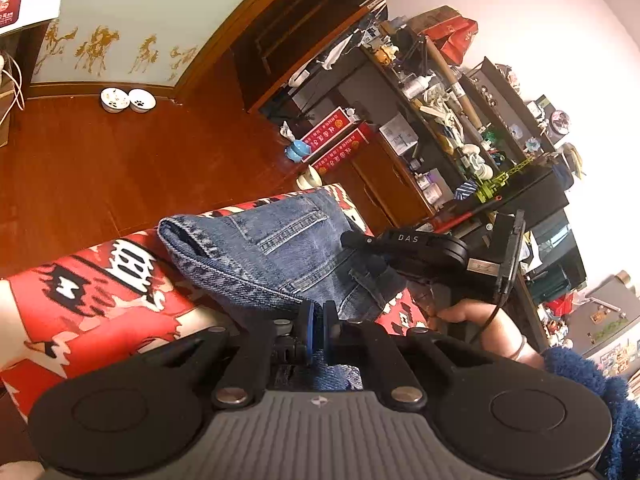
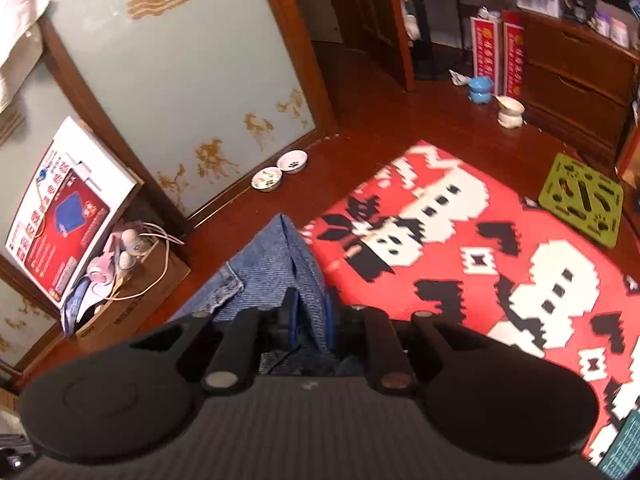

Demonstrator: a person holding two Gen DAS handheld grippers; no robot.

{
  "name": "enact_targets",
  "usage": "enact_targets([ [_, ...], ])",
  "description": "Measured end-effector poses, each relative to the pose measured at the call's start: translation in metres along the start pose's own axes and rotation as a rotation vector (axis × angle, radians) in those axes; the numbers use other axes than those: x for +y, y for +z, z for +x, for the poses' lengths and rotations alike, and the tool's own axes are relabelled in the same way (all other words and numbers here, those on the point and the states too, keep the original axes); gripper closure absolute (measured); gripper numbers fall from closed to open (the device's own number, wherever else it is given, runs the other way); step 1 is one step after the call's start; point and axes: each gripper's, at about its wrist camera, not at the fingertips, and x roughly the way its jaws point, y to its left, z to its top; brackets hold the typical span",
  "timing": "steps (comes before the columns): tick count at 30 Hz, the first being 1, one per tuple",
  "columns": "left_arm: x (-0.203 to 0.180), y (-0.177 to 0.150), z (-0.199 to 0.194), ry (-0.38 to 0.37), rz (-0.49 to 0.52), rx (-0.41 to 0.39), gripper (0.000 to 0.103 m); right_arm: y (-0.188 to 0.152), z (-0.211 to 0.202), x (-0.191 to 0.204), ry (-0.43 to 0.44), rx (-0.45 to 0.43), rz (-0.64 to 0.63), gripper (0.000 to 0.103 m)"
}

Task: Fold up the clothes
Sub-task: 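Carry the held denim shorts off the mat onto the bedspread with both grippers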

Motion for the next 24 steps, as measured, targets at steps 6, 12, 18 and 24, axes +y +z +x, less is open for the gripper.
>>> enact_targets([
  [6, 0.013, -0.014, -0.003, 0.007, -0.060, 0.037, 0.099, -0.010, 0.005, -0.007, -0.046, -0.028, 0.026, 0.076],
  [12, 0.020, -0.018, -0.012, 0.017, -0.033, 0.064, 0.091, -0.033, -0.041, -0.009, -0.019, -0.107, 0.024, 0.070],
  [18, 0.018, -0.018, -0.021, 0.014, 0.011, 0.090, 0.078, -0.088, -0.090, 0.015, -0.024, -0.097, -0.119, 0.068],
  [24, 0.012, -0.022, -0.032, 0.022, 0.079, 0.105, 0.058, -0.157, -0.132, 0.049, 0.005, -0.101, -0.211, 0.065],
])
